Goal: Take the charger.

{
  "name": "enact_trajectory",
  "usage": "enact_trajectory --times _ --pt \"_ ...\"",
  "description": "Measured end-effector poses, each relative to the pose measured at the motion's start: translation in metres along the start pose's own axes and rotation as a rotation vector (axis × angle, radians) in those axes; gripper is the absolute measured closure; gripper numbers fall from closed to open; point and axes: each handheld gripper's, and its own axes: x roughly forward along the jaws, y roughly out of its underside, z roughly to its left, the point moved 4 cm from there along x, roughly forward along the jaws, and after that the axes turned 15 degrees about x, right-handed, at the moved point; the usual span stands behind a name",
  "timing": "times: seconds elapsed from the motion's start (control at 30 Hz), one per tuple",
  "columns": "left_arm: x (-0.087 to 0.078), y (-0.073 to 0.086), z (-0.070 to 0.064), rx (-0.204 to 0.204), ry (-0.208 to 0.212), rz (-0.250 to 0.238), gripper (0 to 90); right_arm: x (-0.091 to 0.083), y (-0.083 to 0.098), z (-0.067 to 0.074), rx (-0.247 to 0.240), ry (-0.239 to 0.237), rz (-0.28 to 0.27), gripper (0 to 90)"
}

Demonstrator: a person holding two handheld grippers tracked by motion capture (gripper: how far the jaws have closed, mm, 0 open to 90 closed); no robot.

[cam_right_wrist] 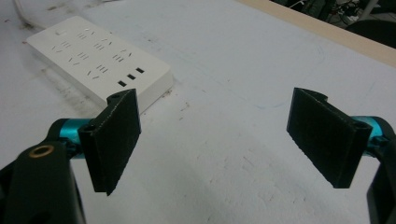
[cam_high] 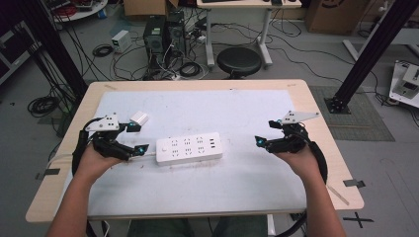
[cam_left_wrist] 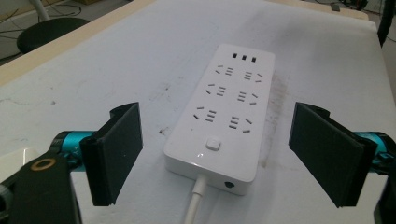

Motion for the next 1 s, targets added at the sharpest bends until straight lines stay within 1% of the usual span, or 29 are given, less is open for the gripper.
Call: enact_trajectory --times 0.03,0.07,0.13,0.17,0.2,0.23,0.27,0.3,0.33,0.37,0.4,0.43,0.47,0.5,0.53,0.6,0.63,0.67,0.7,0.73,0.77,0.8,0.83,0.87,0.9,0.93,0.97,1.0 --pt "0.000 0.000 0.001 0.001 -0.006 0.003 17.6 0.001 -0.001 0.001 0.003 0.005 0.005 18.0" --pt "0.000 -0.001 0.002 -0.008 -0.013 0.005 17.6 0.001 -0.001 0.002 -0.003 0.005 0.010 18.0" --pt "0.001 -0.002 0.005 -0.009 -0.016 0.029 17.6 0.001 -0.002 0.003 -0.008 0.002 0.009 18.0" --pt "0.001 -0.002 0.005 -0.009 -0.016 0.029 17.6 0.001 -0.003 0.004 -0.005 0.003 0.012 17.9" --pt "0.001 -0.003 0.008 -0.005 -0.017 0.033 17.6 0.002 -0.003 0.004 -0.014 0.006 0.014 17.9" --pt "0.003 -0.005 0.012 -0.004 -0.029 0.034 17.6 0.001 -0.003 0.004 -0.013 0.010 0.013 18.0" --pt "0.003 -0.005 0.012 -0.004 -0.029 0.034 17.6 0.001 -0.003 0.004 -0.013 0.010 0.013 18.0" --pt "0.003 -0.006 0.015 -0.008 -0.034 0.032 17.5 0.001 -0.003 0.004 -0.012 0.009 0.012 18.0" --pt "0.005 -0.004 0.023 -0.021 -0.049 0.038 17.6 0.001 -0.003 0.004 -0.013 0.010 0.010 18.0" --pt "0.005 -0.004 0.023 -0.021 -0.049 0.038 17.5 0.001 -0.003 0.005 -0.011 0.014 0.013 18.0" --pt "0.006 -0.003 0.027 -0.028 -0.056 0.043 17.5 0.001 -0.003 0.005 -0.011 0.014 0.013 18.0" --pt "0.006 -0.003 0.027 -0.028 -0.056 0.043 17.5 0.001 -0.003 0.005 -0.011 0.014 0.013 18.0" --pt "0.009 -0.001 0.035 -0.036 -0.075 0.080 17.5 0.002 -0.003 0.005 -0.015 0.015 0.013 18.0" --pt "0.009 -0.002 0.039 -0.036 -0.073 0.085 17.5 0.003 -0.003 0.007 -0.019 0.017 0.022 18.0" --pt "0.010 -0.003 0.042 -0.045 -0.076 0.086 17.5 0.003 -0.003 0.007 -0.019 0.017 0.022 18.0" --pt "0.011 -0.005 0.052 -0.053 -0.104 0.092 17.6 0.003 -0.003 0.008 -0.016 0.021 0.024 17.9" --pt "0.011 -0.006 0.057 -0.055 -0.111 0.094 17.6 0.003 -0.003 0.008 -0.016 0.021 0.024 17.9" --pt "0.011 -0.007 0.067 -0.069 -0.129 0.106 17.6 0.003 -0.002 0.009 -0.017 0.024 0.030 18.0" --pt "0.011 -0.007 0.067 -0.069 -0.129 0.106 17.5 0.003 -0.002 0.009 -0.021 0.026 0.031 18.0" --pt "0.012 -0.005 0.078 -0.082 -0.153 0.104 17.5 0.003 -0.002 0.010 -0.019 0.027 0.029 18.0" --pt "0.012 -0.005 0.078 -0.082 -0.153 0.104 17.6 0.003 -0.002 0.010 -0.021 0.028 0.031 17.9" --pt "0.013 -0.003 0.083 -0.099 -0.164 0.120 17.6 0.003 -0.002 0.010 -0.021 0.028 0.031 17.9" --pt "0.016 0.002 0.093 -0.110 -0.188 0.170 17.5 0.003 -0.001 0.011 -0.025 0.029 0.030 18.0" --pt "0.016 0.002 0.093 -0.110 -0.188 0.170 17.5 0.004 -0.001 0.011 -0.020 0.033 0.034 18.0" --pt "0.018 0.004 0.098 -0.115 -0.199 0.185 17.5 0.004 0.000 0.012 -0.020 0.035 0.037 18.0" --pt "0.019 0.007 0.103 -0.129 -0.212 0.187 17.5 0.004 0.000 0.012 -0.020 0.035 0.037 18.0" --pt "0.021 0.010 0.106 -0.140 -0.216 0.187 17.5 0.004 0.001 0.012 -0.022 0.033 0.038 18.0" --pt "0.024 0.015 0.109 -0.149 -0.214 0.198 17.5 0.005 0.002 0.013 -0.022 0.036 0.041 18.0"
